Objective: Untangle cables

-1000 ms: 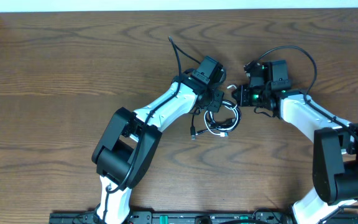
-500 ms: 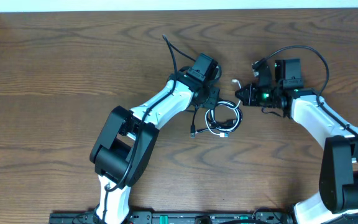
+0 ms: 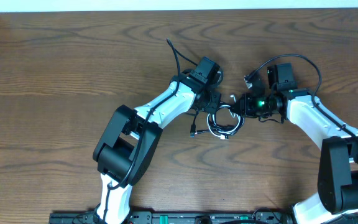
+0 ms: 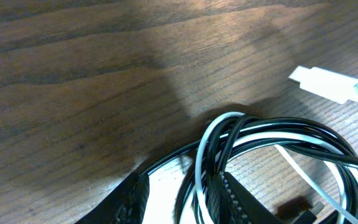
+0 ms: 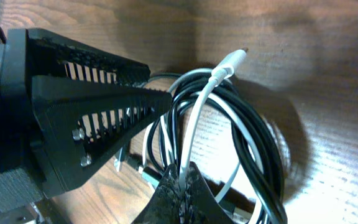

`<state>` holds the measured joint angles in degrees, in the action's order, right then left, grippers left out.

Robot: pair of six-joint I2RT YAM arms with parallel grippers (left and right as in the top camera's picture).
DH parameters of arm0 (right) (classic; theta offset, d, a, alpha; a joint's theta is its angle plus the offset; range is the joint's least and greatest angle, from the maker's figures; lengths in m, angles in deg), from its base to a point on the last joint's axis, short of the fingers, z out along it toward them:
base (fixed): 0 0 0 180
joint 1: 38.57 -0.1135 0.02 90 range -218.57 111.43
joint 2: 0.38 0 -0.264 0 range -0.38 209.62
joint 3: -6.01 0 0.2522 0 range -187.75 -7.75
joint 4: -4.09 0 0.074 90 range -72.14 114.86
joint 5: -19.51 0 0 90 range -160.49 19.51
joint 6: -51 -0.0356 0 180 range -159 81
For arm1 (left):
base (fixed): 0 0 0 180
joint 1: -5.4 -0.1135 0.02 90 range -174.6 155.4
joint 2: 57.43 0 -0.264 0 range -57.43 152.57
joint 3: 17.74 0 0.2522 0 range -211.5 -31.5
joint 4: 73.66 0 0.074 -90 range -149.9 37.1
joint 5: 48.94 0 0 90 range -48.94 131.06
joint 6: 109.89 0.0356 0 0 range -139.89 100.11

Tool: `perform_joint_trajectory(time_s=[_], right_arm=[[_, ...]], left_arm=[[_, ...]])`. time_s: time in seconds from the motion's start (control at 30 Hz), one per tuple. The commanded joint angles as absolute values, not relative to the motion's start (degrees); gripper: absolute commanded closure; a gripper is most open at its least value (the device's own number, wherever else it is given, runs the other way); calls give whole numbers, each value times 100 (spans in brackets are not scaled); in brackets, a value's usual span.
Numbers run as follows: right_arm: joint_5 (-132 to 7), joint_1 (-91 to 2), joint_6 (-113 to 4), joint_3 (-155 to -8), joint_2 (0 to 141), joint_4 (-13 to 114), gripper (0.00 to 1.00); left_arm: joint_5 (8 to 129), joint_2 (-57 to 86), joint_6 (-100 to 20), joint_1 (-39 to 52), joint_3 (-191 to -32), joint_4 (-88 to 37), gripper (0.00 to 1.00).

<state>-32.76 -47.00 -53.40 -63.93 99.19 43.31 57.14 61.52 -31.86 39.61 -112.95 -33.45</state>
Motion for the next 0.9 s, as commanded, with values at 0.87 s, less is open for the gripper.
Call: perform_joint_trajectory(time_s=[0.87], right_arm=[[-4250,-4881,-5097,-6334,9862,4049,99]], left_arm=[[6348,6285,-3157,4095,-11217,-3607,59]])
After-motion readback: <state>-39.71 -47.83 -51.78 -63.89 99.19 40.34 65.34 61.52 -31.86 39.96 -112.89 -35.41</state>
